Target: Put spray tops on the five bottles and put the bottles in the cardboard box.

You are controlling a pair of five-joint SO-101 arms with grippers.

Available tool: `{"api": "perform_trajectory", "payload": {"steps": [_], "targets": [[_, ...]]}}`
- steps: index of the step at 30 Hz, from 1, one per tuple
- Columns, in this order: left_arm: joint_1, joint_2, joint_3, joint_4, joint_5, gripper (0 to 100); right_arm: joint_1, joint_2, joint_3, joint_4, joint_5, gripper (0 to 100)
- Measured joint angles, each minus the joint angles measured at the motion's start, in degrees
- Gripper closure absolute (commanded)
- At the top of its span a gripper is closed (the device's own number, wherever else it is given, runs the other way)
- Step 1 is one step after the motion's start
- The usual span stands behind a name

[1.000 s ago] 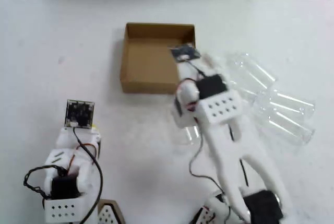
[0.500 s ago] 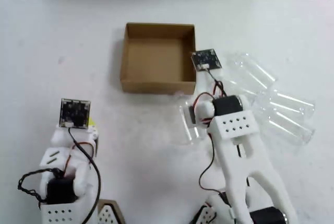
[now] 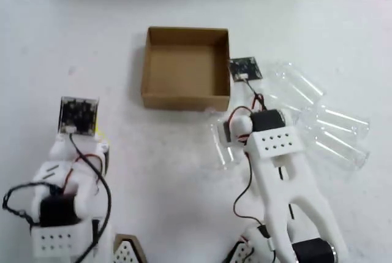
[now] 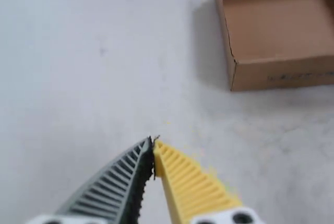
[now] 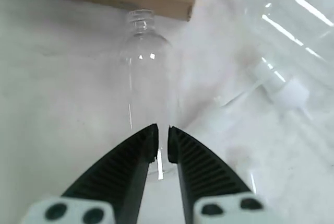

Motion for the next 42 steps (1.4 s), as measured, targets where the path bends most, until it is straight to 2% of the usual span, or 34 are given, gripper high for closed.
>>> {"api": "perform_trajectory", "payload": {"steps": [6, 11, 17, 24, 34, 42], "targets": [[0.0, 12.0, -1.4, -1.6, 0.7, 97, 2.6, 0.4, 0.0, -0.2, -0.4, 98.1], [0.3, 12.8, 2.0, -5.9, 3.7, 97, 3.3, 0.4, 0.5, -2.4, -0.4, 98.1], [1.9, 12.8, 2.8, -6.9, 3.9, 97, 3.0, 0.4, 4.9, -9.3, -0.4, 98.1], [1.9, 13.0, 4.3, -6.9, 3.9, 97, 2.9, 2.5, 7.3, -12.7, -0.4, 98.1], [1.9, 13.1, 5.3, -8.5, 3.9, 97, 2.5, 16.8, 0.1, -9.6, -0.4, 98.1], [1.9, 13.2, 5.3, -8.5, 3.9, 97, -0.6, 18.0, -0.6, -5.7, -0.4, 98.1]]}}
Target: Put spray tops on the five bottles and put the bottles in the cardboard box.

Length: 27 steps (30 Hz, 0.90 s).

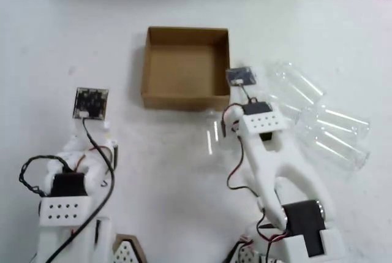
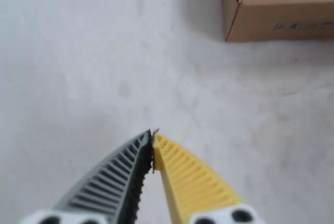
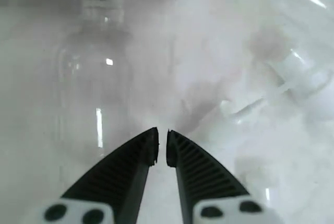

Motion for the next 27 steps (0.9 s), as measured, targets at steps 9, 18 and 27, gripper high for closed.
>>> {"api": "perform_trajectory", "payload": {"steps": [9, 18, 27], "targets": [[0.0, 0.0, 0.0, 0.0, 0.0, 97, -6.5, 0.7, 0.1, 0.8, 0.0, 98.1], [0.0, 0.0, 0.0, 0.0, 0.0, 97, -14.7, 0.7, 0.1, -1.6, -3.6, 98.1], [0.0, 0.0, 0.0, 0.0, 0.0, 97, -21.0, 0.7, 0.1, -2.5, -4.0, 98.1]]}}
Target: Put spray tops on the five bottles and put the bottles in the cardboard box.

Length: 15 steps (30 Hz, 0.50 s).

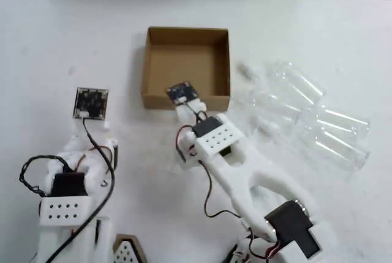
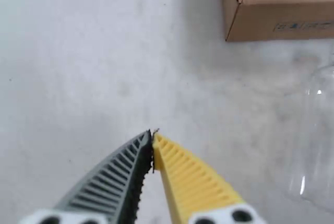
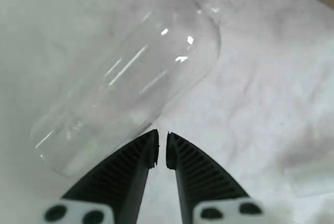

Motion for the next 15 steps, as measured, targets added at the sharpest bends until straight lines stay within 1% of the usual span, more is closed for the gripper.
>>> {"api": "perform_trajectory", "payload": {"steps": [3, 6, 10, 12, 15], "targets": [[0.0, 0.0, 0.0, 0.0, 0.0, 97, 0.4, -0.3, 0.0, 0.7, 0.0, 98.2], [0.0, 0.0, 0.0, 0.0, 0.0, 97, 2.6, -3.0, 0.2, 2.7, 0.0, 98.2], [0.0, 0.0, 0.0, 0.0, 0.0, 89, 8.0, -6.0, 0.9, 3.8, 0.0, 98.2], [0.0, 0.0, 0.0, 0.0, 0.0, 85, 9.3, -6.2, 1.6, 3.6, 0.0, 98.2], [0.0, 0.0, 0.0, 0.0, 0.0, 86, 9.8, -6.1, 3.5, 1.0, 0.0, 98.2]]}}
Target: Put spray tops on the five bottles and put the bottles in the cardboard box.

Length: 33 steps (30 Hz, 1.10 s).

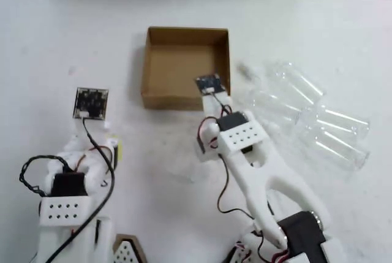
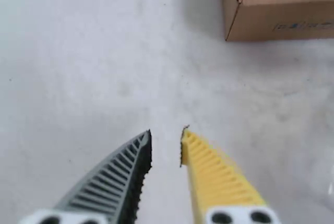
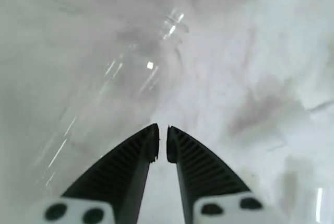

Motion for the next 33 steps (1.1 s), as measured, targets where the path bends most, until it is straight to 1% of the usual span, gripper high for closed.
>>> {"api": "perform_trajectory", "payload": {"steps": [6, 10, 14, 19, 21, 27, 33], "targets": [[0.0, 0.0, 0.0, 0.0, 0.0, 87, 1.1, 5.9, 0.0, -4.7, 0.0, 98.2], [0.0, 0.0, 0.0, 0.0, 0.0, 87, 3.6, 9.8, -1.5, -6.3, 0.0, 98.2], [0.0, 0.0, 0.0, 0.0, 0.0, 87, 6.0, 10.6, -2.7, -7.4, 0.0, 98.2], [0.0, 0.0, 0.0, 0.0, 0.0, 87, 5.6, 11.2, -2.8, -12.7, -3.6, 98.2], [0.0, 0.0, 0.0, 0.0, 0.0, 87, 4.2, 11.2, -2.8, -13.6, -4.0, 98.2], [0.0, 0.0, 0.0, 0.0, 0.0, 86, -3.4, 11.2, -2.8, -13.9, -4.0, 98.2], [0.2, 0.0, 0.0, 0.0, 0.0, 86, -5.5, 11.2, -2.8, -13.9, -4.0, 98.2]]}}
